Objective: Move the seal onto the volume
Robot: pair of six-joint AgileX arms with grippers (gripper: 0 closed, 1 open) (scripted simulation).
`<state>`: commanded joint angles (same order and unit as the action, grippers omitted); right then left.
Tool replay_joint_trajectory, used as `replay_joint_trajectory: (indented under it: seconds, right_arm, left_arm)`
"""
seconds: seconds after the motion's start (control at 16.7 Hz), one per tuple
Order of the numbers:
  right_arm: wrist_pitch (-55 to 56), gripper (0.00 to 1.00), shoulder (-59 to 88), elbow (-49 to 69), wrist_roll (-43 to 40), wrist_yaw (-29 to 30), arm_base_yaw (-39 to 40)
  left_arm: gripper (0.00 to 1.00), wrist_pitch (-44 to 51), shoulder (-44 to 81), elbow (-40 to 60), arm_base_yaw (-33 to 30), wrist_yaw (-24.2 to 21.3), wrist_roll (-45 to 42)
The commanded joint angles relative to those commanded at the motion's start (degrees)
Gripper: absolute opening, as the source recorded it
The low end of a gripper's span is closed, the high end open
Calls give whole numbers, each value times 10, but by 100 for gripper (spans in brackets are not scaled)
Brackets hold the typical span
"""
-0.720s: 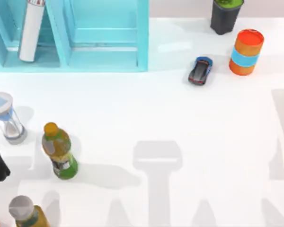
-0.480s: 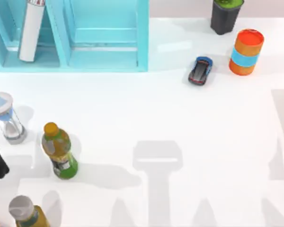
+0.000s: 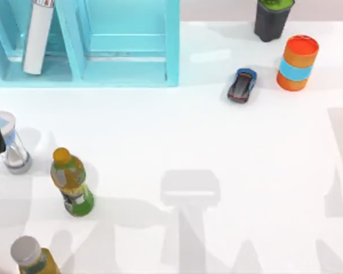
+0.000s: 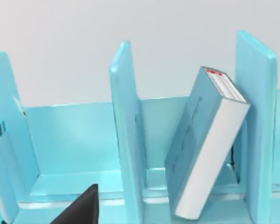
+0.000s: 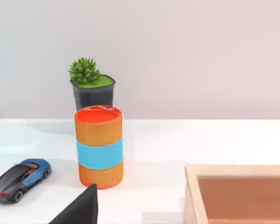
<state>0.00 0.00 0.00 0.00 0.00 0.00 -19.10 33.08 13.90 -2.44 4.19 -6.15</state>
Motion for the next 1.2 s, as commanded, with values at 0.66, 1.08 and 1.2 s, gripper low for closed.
replay_joint_trajectory:
  seconds: [0.66, 1.08, 1.2]
  right_arm:
    - [0, 100, 0, 0, 0, 0, 0]
    - [0, 100, 0, 0, 0, 0, 0]
    - [0, 100, 0, 0, 0, 0, 0]
  left_arm:
    - [100, -301, 647, 220, -49, 62, -114]
    - [100, -395, 800, 286, -61, 80, -150]
    - [100, -395, 800, 286, -61, 80, -150]
